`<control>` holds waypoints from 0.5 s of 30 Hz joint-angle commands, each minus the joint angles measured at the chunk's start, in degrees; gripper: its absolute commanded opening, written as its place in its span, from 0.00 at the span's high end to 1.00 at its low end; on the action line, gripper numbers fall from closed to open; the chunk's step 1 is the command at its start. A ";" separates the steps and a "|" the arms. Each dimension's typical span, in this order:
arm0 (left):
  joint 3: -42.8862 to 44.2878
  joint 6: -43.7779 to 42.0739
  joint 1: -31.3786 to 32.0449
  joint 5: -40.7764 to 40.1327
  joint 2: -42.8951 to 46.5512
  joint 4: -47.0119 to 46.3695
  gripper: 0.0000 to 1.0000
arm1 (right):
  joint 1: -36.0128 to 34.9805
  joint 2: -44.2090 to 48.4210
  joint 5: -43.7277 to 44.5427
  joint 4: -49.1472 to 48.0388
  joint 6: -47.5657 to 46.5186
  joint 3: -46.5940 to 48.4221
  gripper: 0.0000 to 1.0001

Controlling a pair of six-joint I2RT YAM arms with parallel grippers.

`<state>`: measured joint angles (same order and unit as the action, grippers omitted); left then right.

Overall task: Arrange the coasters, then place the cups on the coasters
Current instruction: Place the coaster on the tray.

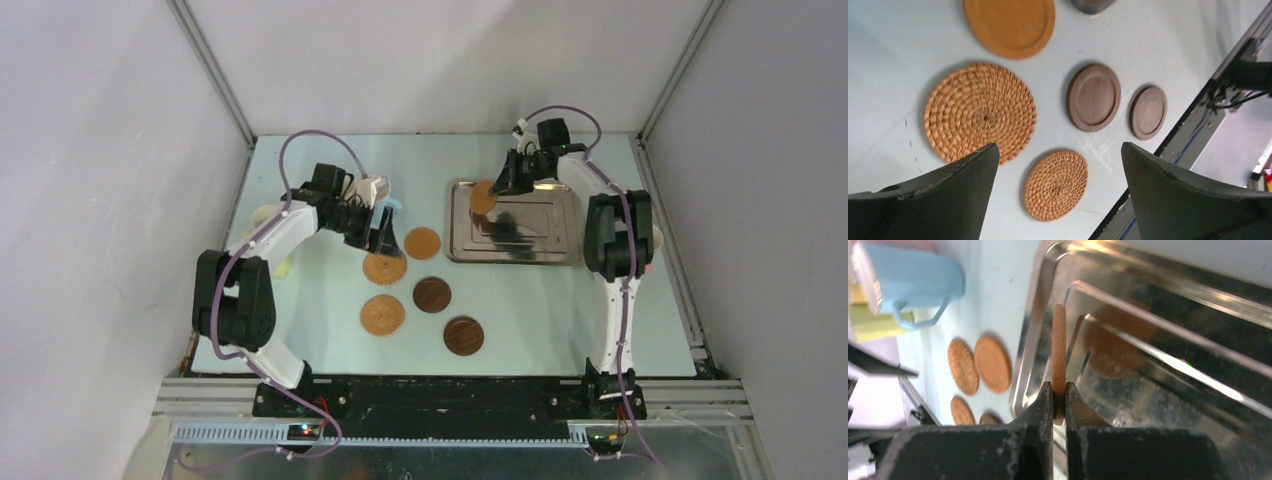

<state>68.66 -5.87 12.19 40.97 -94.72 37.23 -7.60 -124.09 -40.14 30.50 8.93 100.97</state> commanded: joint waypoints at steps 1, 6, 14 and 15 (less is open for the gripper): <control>-2.92 -6.32 -0.22 -3.65 7.53 -0.77 0.00 | -2.16 -7.00 8.01 1.25 5.48 9.74 1.00; -3.91 -8.32 -0.23 -5.52 11.39 -0.10 0.00 | -3.11 -13.05 8.28 2.82 8.05 17.06 0.94; -4.35 -9.92 -0.20 -4.88 10.84 1.09 0.00 | -4.16 -8.93 10.23 5.84 4.59 13.47 0.32; -4.43 -10.18 -0.14 -4.92 10.85 1.15 0.00 | -4.40 -8.03 11.02 6.08 3.90 11.89 0.26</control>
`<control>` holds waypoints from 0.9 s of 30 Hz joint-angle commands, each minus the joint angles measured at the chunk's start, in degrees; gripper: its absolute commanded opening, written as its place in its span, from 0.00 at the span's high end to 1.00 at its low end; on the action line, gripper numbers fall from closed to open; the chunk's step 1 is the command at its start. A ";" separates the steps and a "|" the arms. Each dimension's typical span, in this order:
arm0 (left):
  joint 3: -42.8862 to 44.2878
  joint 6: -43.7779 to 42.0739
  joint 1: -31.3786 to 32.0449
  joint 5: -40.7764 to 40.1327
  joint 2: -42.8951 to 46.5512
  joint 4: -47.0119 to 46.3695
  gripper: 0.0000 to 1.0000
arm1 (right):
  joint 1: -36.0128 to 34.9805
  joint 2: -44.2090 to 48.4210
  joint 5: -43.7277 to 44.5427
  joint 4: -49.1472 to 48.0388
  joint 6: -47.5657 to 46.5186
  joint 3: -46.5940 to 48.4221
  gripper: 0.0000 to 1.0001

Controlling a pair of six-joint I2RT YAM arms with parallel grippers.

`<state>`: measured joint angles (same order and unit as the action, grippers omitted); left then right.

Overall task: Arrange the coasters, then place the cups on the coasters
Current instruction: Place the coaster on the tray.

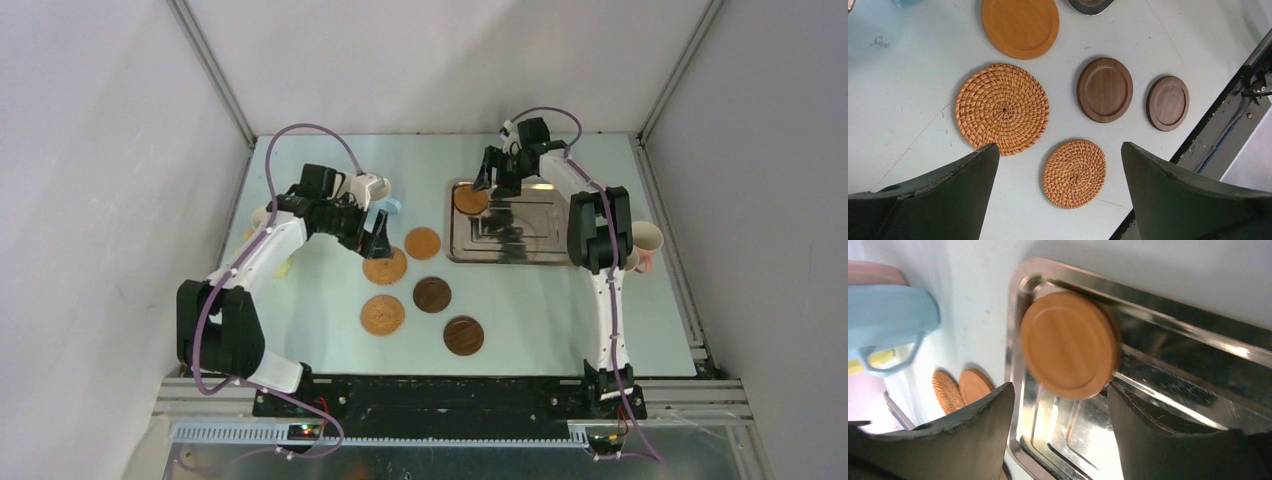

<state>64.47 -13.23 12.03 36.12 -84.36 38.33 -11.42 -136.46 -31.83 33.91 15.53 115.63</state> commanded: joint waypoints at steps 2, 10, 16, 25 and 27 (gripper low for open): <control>-0.48 -3.19 -0.05 -0.14 0.55 0.20 0.00 | -0.83 7.81 3.80 4.71 -6.03 -4.43 0.20; -2.09 -5.69 0.37 1.13 3.26 1.96 0.00 | -1.81 23.93 0.90 13.07 -20.29 -14.76 0.17; -4.19 -7.73 8.54 -4.56 4.73 2.94 0.00 | -9.56 35.90 -2.26 18.12 -32.76 -31.42 0.17; 0.59 -6.20 27.29 -2.36 -5.47 3.55 0.00 | -13.34 32.35 -8.58 20.30 -38.29 -40.77 0.16; 1.90 -4.32 30.36 2.21 -11.14 3.32 0.00 | -13.39 30.69 -8.18 20.75 -38.96 -40.82 0.16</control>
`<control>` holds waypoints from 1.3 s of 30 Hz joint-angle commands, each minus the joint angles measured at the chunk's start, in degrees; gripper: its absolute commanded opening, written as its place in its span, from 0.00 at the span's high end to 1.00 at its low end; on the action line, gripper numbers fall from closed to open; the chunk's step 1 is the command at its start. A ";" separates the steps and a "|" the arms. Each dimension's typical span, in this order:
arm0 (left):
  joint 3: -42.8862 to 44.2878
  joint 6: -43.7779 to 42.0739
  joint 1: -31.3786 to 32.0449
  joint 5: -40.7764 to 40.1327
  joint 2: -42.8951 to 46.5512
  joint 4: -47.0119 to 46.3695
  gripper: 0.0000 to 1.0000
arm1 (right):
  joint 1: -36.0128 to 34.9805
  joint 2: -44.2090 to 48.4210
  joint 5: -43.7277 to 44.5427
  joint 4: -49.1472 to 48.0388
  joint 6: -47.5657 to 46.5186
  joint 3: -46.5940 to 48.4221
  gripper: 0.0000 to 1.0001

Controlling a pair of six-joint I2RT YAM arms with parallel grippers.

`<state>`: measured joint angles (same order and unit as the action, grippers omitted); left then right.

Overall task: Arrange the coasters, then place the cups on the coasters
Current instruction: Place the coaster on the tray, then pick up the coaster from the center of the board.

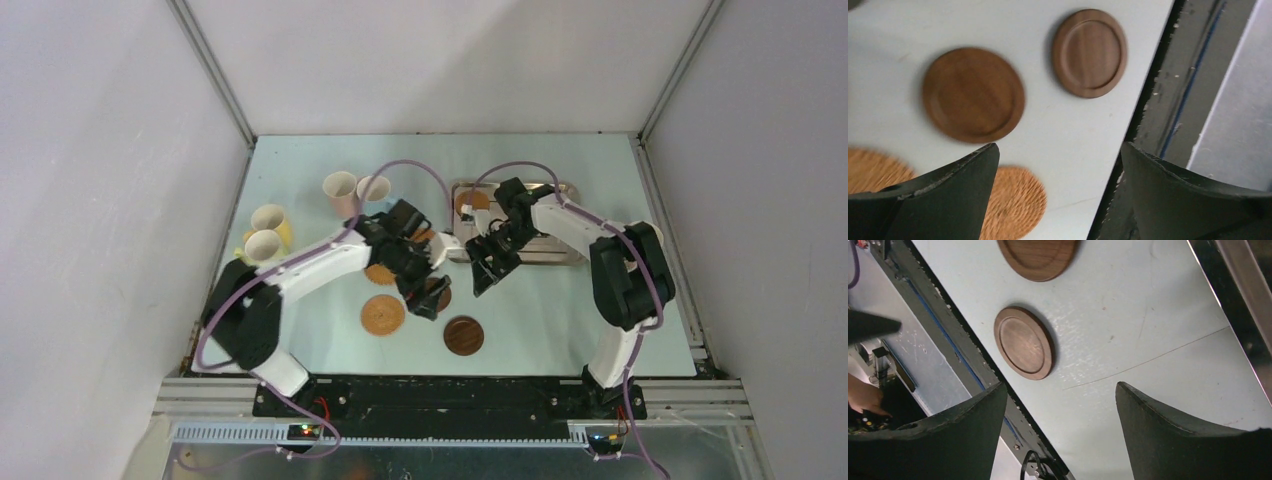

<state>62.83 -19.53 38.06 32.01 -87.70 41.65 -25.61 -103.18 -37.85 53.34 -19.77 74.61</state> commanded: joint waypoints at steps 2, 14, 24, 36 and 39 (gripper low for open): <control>4.07 3.62 7.27 9.97 -10.85 -0.70 0.00 | 0.83 -3.52 -2.44 1.97 -4.33 0.19 0.16; 7.21 -0.82 16.30 17.93 -20.60 5.41 0.00 | 5.04 -6.07 -6.20 1.47 -4.21 -0.03 0.16; 4.65 -4.79 18.86 17.16 -20.58 7.91 0.00 | 10.28 -4.92 -7.33 -1.13 -1.47 -0.47 0.16; 6.41 8.89 20.12 4.20 -21.42 -7.77 0.00 | 14.59 -5.64 -10.71 -0.99 -0.69 -0.50 0.16; 10.15 10.53 19.50 0.56 -23.34 -9.39 0.00 | 17.00 -5.81 -12.40 -0.91 -0.39 -0.48 0.16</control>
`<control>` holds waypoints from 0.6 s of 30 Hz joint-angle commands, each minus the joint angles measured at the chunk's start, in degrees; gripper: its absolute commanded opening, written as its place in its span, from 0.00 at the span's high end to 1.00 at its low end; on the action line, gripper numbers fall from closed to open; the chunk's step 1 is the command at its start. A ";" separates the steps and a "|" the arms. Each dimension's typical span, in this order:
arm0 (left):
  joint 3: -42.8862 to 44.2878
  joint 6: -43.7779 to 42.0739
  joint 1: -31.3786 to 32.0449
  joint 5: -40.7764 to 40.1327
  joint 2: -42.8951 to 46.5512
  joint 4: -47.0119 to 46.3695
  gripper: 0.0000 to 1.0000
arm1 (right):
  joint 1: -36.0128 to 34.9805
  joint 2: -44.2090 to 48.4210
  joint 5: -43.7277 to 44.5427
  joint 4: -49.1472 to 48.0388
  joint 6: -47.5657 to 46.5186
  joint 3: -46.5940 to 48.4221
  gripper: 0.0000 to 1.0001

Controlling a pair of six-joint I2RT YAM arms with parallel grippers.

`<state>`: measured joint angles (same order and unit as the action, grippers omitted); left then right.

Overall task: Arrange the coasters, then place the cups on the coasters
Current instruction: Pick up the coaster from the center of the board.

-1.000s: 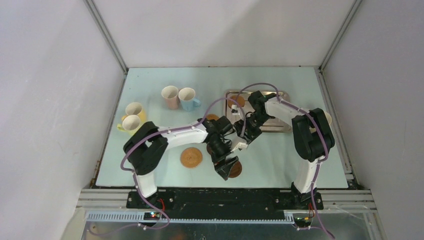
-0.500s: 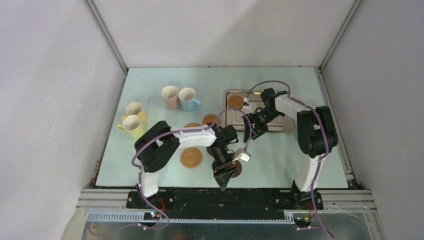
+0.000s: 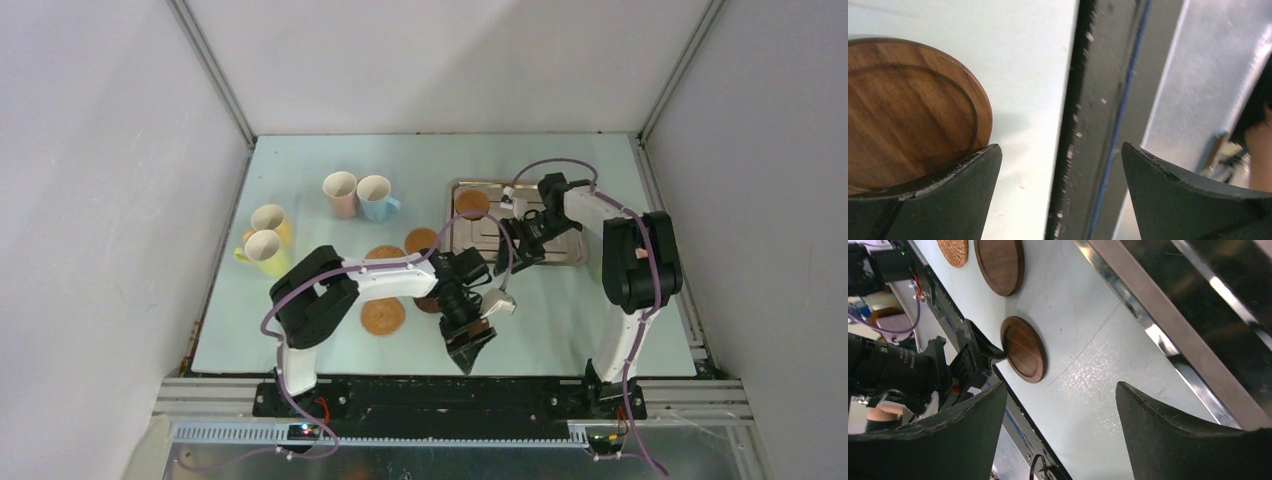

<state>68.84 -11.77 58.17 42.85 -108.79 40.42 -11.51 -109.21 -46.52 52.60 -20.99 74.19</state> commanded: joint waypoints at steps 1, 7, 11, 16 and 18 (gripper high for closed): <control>5.55 3.18 -0.96 -11.42 -3.25 -8.65 0.00 | 3.25 0.22 -4.00 -0.14 0.92 -0.04 0.16; 12.04 6.27 -5.36 -12.10 -6.59 -9.82 0.00 | 3.50 -0.62 -4.77 -0.39 1.06 -0.04 0.16; 11.43 3.68 -5.61 -9.20 -4.33 -7.68 0.00 | 2.53 -1.62 -3.78 -1.48 1.90 -0.05 0.16; 6.79 1.33 -6.06 -5.85 -0.28 -7.19 0.00 | 1.05 -2.39 1.19 -4.86 5.13 -0.13 0.16; 6.09 1.85 -6.45 -4.39 -0.47 -7.23 0.00 | -0.02 -2.68 3.22 -6.33 5.88 -0.54 0.16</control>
<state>76.14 -8.51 51.99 34.50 -112.51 32.77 -9.91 -111.09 -47.07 49.87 -17.56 74.06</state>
